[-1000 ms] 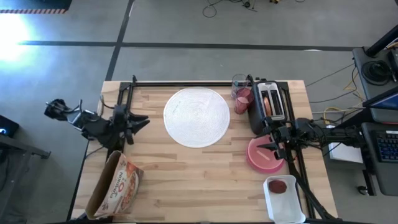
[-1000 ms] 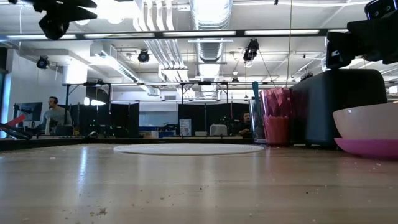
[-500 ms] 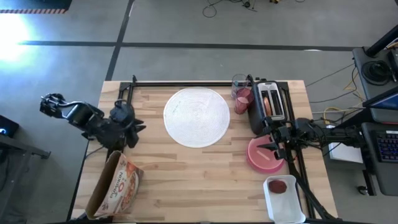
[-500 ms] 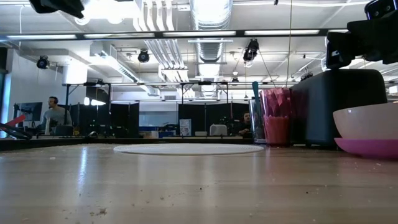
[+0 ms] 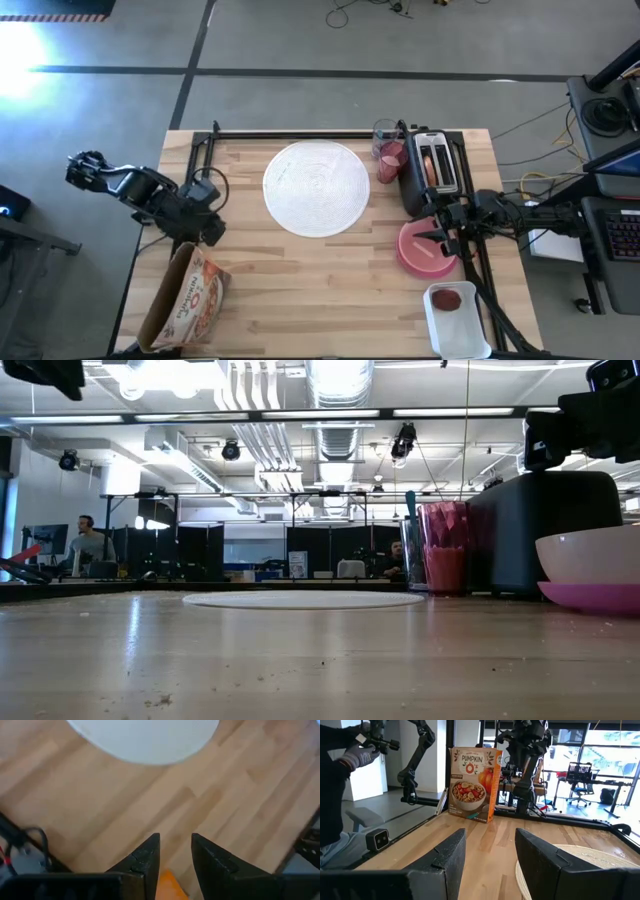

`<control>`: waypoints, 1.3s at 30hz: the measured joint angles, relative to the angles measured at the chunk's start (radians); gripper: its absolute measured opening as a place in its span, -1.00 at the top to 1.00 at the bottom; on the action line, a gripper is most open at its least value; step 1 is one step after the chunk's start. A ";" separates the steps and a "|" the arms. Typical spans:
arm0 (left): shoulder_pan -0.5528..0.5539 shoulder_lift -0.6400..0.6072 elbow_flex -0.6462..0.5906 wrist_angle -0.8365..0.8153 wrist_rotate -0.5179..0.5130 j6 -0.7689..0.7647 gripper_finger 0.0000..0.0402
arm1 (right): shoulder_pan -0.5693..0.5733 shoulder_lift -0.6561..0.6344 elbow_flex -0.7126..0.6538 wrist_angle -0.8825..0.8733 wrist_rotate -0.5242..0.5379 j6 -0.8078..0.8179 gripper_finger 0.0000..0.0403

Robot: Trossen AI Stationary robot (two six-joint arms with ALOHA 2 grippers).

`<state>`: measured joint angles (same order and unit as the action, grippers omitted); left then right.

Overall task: Arrange a breakfast setting
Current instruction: Move the cereal from the bottom into the top left of the table

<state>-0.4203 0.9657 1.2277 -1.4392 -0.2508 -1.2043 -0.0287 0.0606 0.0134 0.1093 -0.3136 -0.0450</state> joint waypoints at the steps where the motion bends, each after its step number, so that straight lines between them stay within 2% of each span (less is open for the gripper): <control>1: 0.000 -0.001 0.005 -0.004 0.009 -0.012 0.50 | 0.000 0.000 0.000 0.000 0.000 0.000 0.20; 5: 0.001 -0.006 0.040 -0.010 0.025 -0.039 0.36 | 0.000 0.000 0.000 0.000 0.000 0.000 0.20; 10: 0.000 0.008 0.086 -0.028 0.041 -0.040 0.04 | 0.000 0.000 0.000 0.000 0.000 0.000 0.20; 14: 0.002 0.028 0.116 -0.075 0.108 -0.055 -0.21 | 0.000 0.000 0.000 0.000 0.000 0.000 0.20; 18: 0.002 0.059 0.166 -0.133 0.196 -0.103 -0.35 | 0.000 0.000 0.000 0.000 0.000 0.000 0.20; 30: 0.002 0.092 0.260 -0.132 0.404 -0.251 -0.39 | 0.000 0.000 0.000 0.000 0.000 0.000 0.20; 39: 0.000 0.086 0.262 -0.133 0.503 -0.407 -0.39 | 0.000 0.000 0.000 0.000 0.000 0.000 0.20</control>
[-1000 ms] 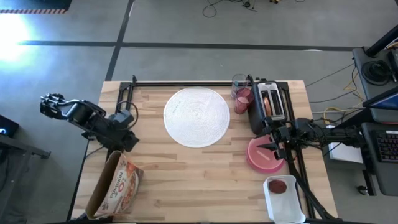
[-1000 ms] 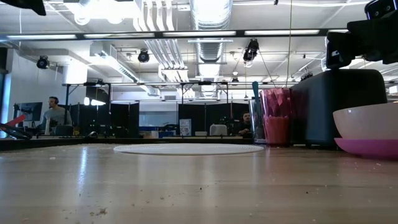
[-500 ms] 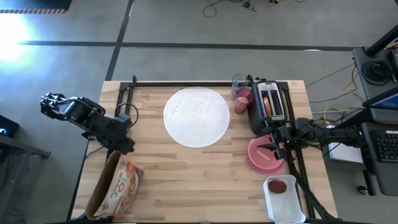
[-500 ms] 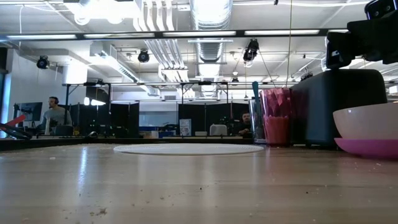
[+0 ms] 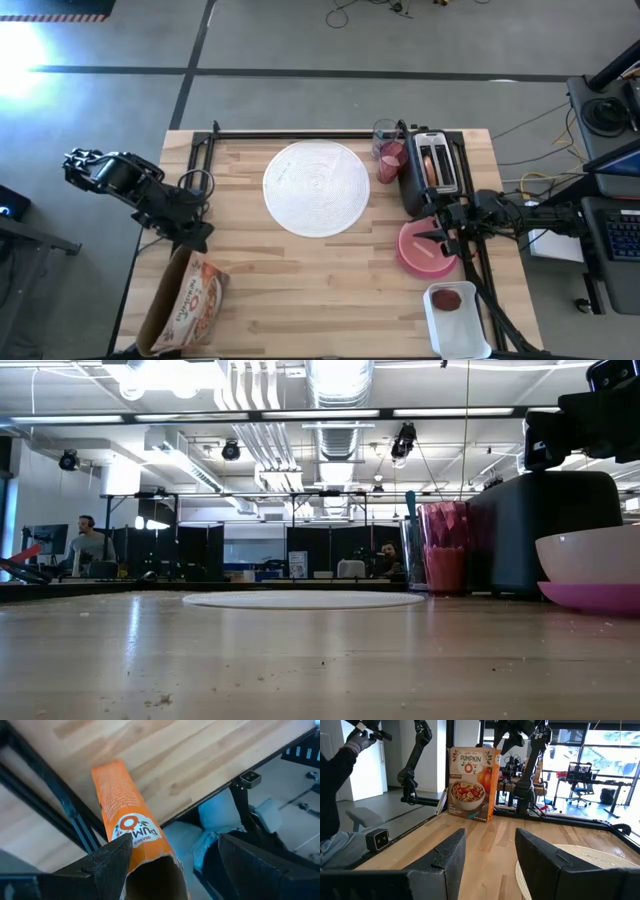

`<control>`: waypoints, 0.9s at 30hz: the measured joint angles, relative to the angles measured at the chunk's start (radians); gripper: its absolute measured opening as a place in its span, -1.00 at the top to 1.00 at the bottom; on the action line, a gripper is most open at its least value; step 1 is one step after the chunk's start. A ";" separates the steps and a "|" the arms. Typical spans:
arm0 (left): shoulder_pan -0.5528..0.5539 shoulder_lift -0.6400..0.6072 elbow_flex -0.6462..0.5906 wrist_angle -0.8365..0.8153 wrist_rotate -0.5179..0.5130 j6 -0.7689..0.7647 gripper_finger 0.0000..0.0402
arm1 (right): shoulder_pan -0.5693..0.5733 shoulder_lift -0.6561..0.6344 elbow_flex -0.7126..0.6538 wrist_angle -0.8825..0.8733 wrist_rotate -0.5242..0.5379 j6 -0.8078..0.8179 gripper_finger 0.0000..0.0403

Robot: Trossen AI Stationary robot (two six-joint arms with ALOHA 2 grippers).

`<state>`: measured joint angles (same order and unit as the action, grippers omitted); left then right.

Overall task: Arrange a breakfast setting
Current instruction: Move the cereal from the bottom into the top left of the table

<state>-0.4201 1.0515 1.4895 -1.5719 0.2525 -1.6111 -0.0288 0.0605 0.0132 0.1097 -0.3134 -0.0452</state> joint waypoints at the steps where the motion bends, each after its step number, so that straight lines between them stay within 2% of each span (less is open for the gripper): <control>1: -0.002 0.002 0.000 0.000 0.009 -0.021 -0.39 | 0.000 0.000 0.000 0.000 0.000 0.000 0.20; 5: -0.003 0.011 0.000 0.000 0.038 -0.068 -0.39 | 0.000 0.000 0.000 0.000 0.000 0.000 0.20; 11: -0.004 0.003 -0.015 0.001 0.023 -0.070 -0.39 | 0.000 0.000 0.000 0.000 0.000 0.000 0.20; 27: -0.004 -0.119 -0.187 -0.001 0.031 -0.190 -0.39 | 0.000 0.000 0.000 0.000 0.000 0.000 0.20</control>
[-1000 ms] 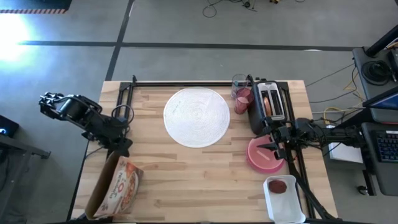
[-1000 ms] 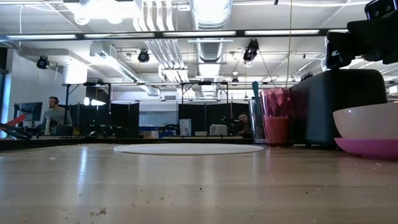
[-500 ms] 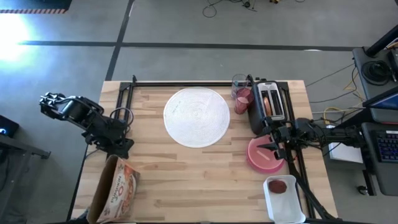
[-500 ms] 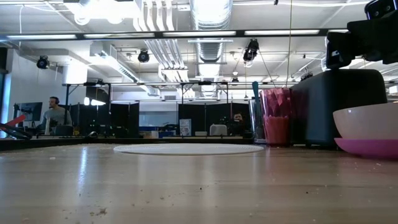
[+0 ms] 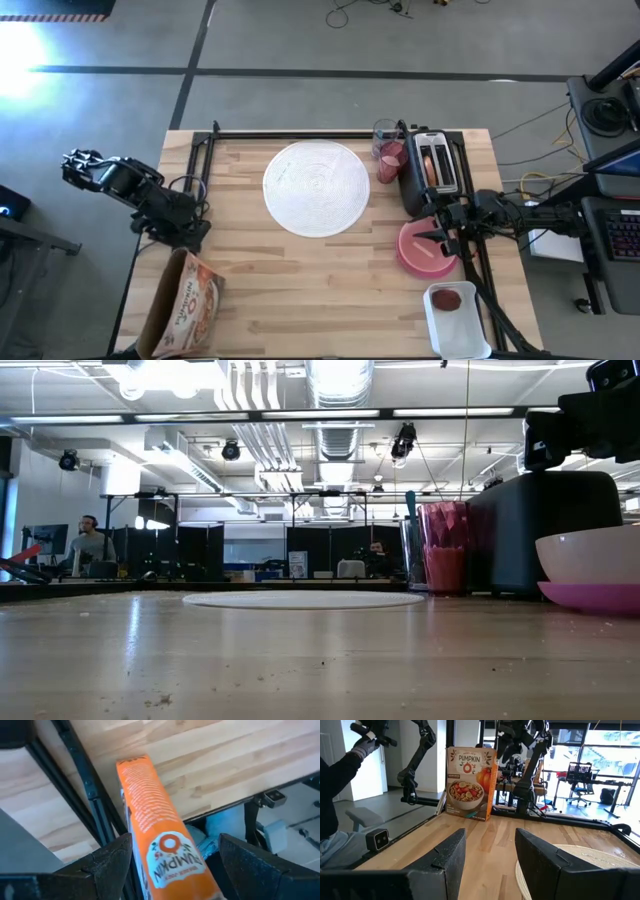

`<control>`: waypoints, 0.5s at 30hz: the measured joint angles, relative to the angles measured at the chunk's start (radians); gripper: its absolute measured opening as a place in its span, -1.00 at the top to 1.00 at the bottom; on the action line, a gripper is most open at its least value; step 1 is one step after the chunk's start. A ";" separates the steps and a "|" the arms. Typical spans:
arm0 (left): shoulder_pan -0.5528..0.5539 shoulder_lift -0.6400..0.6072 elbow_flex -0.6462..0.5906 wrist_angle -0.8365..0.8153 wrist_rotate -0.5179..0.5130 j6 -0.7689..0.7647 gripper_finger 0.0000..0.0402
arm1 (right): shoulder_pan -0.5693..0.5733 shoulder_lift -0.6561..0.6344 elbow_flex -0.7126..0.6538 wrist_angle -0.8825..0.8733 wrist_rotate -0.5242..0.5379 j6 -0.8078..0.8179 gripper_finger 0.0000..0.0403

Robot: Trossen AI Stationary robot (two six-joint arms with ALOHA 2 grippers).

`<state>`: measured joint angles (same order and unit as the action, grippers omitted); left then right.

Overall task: Arrange a breakfast setting
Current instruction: Move the cereal from the bottom into the top left of the table

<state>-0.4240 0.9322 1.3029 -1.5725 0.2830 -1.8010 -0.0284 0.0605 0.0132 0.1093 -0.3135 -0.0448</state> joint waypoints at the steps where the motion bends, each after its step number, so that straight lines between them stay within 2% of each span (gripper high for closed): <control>1: 0.000 0.000 -0.001 0.000 0.012 -0.005 -0.39 | 0.000 0.000 0.000 0.000 0.000 0.000 0.20; 15: -0.037 0.099 0.140 0.002 0.123 -0.105 -0.39 | 0.000 0.000 0.000 0.000 0.000 0.000 0.20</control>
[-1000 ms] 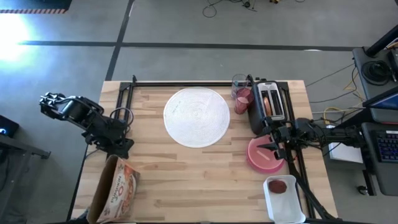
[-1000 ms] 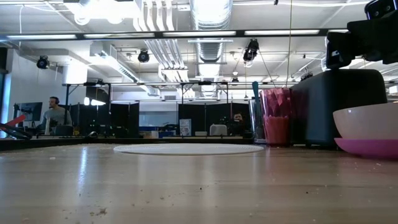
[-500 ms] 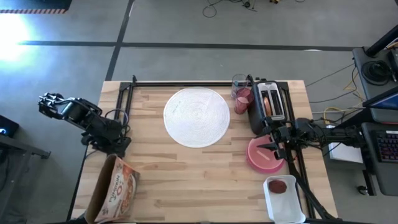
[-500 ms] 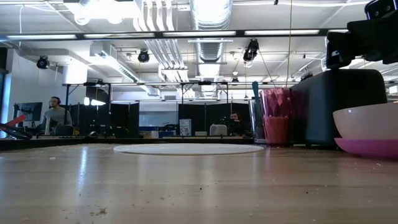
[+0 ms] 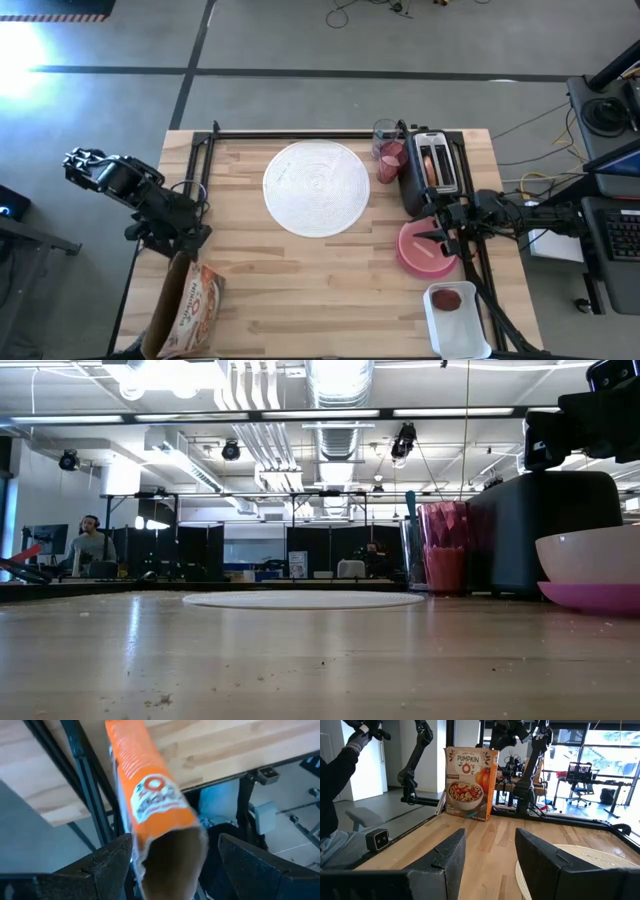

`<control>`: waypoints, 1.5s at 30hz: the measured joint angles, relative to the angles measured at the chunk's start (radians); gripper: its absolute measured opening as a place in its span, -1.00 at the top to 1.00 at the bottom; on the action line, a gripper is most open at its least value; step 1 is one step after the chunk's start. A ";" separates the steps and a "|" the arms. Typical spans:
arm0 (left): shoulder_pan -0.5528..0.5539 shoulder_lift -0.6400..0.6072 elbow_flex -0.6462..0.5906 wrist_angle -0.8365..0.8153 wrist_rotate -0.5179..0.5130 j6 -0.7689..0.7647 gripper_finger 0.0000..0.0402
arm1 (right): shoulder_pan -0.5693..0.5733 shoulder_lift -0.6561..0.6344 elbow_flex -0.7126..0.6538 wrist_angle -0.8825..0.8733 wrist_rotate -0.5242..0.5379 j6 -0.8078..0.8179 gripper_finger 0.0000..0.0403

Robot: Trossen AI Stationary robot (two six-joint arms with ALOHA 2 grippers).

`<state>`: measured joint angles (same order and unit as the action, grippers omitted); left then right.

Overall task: Arrange a breakfast setting
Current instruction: Move the cereal from the bottom into the top left of the table

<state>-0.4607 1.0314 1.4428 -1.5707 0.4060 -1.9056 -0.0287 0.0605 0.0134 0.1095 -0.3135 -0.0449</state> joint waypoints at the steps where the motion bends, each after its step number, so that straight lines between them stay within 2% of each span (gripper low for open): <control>1: -0.011 0.006 0.001 0.000 0.008 -0.012 -0.39 | 0.000 0.000 0.000 0.000 0.000 0.000 0.20; 19: -0.222 0.132 0.002 0.000 0.016 -0.208 -0.39 | 0.000 0.000 0.000 0.000 0.000 0.000 0.20; 25: -0.283 0.198 0.001 0.000 0.015 -0.210 -0.35 | 0.000 0.000 0.000 0.000 0.000 0.000 0.20; 28: -0.299 0.223 0.001 0.000 -0.001 -0.199 -0.22 | 0.000 0.000 0.000 0.000 0.000 0.000 0.20; 31: -0.305 0.245 0.001 0.000 -0.013 -0.180 0.01 | 0.000 0.000 0.000 0.000 0.000 0.000 0.20; 39: -0.305 0.284 0.001 0.001 -0.036 -0.099 0.86 | 0.000 0.000 0.000 0.000 0.000 0.000 0.20; 41: -0.305 0.285 0.001 0.002 -0.071 -0.082 0.96 | 0.000 0.000 0.000 0.000 0.000 0.000 0.20; 45: -0.296 0.278 0.001 0.002 -0.138 -0.062 0.97 | 0.000 0.000 0.000 0.000 0.000 0.000 0.20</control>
<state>-0.7569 1.3095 1.4441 -1.5691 0.2684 -1.9675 -0.0284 0.0606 0.0133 0.1096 -0.3138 -0.0449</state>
